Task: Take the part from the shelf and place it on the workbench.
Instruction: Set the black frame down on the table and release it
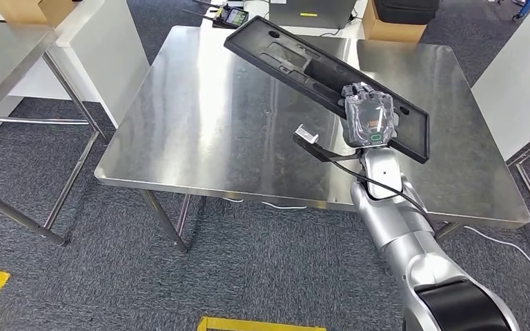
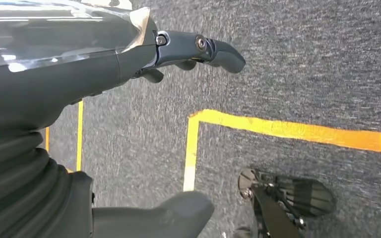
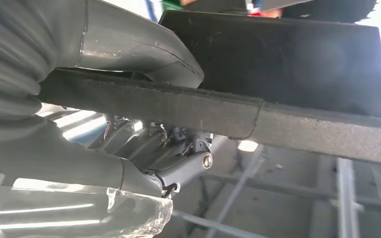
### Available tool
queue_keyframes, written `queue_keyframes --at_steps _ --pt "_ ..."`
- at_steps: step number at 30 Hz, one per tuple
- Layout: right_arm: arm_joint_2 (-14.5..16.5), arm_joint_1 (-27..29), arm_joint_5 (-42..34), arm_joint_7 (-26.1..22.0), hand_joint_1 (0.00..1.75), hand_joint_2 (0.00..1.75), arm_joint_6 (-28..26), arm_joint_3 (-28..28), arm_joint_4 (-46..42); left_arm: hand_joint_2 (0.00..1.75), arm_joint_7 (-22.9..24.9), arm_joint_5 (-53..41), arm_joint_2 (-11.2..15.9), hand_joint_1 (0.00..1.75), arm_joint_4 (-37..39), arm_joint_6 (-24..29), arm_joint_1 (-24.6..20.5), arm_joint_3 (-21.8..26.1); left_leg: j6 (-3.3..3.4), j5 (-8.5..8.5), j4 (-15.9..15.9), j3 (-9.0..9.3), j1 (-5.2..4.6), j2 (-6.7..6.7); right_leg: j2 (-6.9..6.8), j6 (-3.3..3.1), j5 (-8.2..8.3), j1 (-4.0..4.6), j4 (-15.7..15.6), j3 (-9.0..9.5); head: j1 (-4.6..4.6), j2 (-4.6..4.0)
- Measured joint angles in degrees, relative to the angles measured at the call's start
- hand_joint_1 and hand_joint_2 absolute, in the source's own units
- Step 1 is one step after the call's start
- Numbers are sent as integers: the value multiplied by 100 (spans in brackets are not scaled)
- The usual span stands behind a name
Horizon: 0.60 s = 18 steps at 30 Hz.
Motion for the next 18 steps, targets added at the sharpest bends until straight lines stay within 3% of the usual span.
queue_keyframes --at_steps 1,2,3,4,6,8,9,11,13,14,15,17,18 --pt "-53 5 2 145 175 175 0 63 21 175 2 -17 0 0 1 -7 6 0 -29 -76 6 61 -6 -6 -22 100 308 -28 -433 93 5 0" --pt "-106 4 3 272 175 175 -1 126 48 175 2 -34 1 0 0 -14 8 -1 -58 -159 30 132 -14 -7 -57 140 561 -42 -801 171 8 0" --pt "-153 9 4 382 175 175 -3 191 77 175 -1 -48 2 0 0 -22 2 -1 -92 -236 42 165 -28 -6 -83 119 745 -30 -1041 250 11 0" --pt "-201 16 4 479 175 175 -6 255 105 175 -2 -62 4 0 0 -29 -2 -2 -127 -290 63 192 -41 -1 -101 47 834 -20 -1147 289 13 0" --pt "-283 28 6 654 175 175 -9 375 154 175 -7 -81 5 0 -1 -35 -15 -3 -180 -333 124 219 -36 20 -83 -138 795 -6 -1135 367 7 0" --pt "-364 16 8 842 175 175 -3 488 195 175 -7 -117 8 0 -1 -36 -21 -6 -223 -292 493 40 -8 53 -54 -234 746 -37 -1144 453 -1 0" --pt "-398 6 9 944 175 175 7 556 222 175 -7 -143 9 0 -1 -37 -24 -8 -251 -305 826 -167 6 69 -41 -273 709 -47 -1149 508 -5 0" --pt "-450 -5 9 1118 175 175 38 695 286 175 -7 -178 8 0 1 -38 -24 -10 -306 -544 1526 -686 26 87 -26 -327 627 -33 -1151 604 -14 0" --pt "-500 4 9 1220 175 175 67 819 382 175 -24 -187 9 0 1 -43 -21 -11 -330 -802 1785 -1064 41 92 -3 -333 534 -18 -1150 716 -16 0" --pt "-524 7 9 1245 175 175 76 865 442 175 -56 -185 9 0 1 -56 -20 -11 -319 -736 1633 -1118 42 93 9 -327 479 -10 -1150 783 -16 0" --pt "-543 7 9 1260 175 175 82 895 505 175 -102 -179 10 0 1 -71 -20 -10 -290 -505 1314 -1082 39 93 17 -320 426 -2 -1151 853 -16 0" --pt "-568 -1 9 1292 175 175 88 926 638 175 -227 -153 19 0 0 -98 -23 -7 -197 161 550 -907 14 91 24 -299 332 18 -1165 976 -4 0" --pt "-577 -9 8 1313 175 175 89 936 706 175 -281 -138 23 0 0 -105 -26 -5 -155 376 296 -845 -9 88 27 -286 302 22 -1179 1010 8 0"
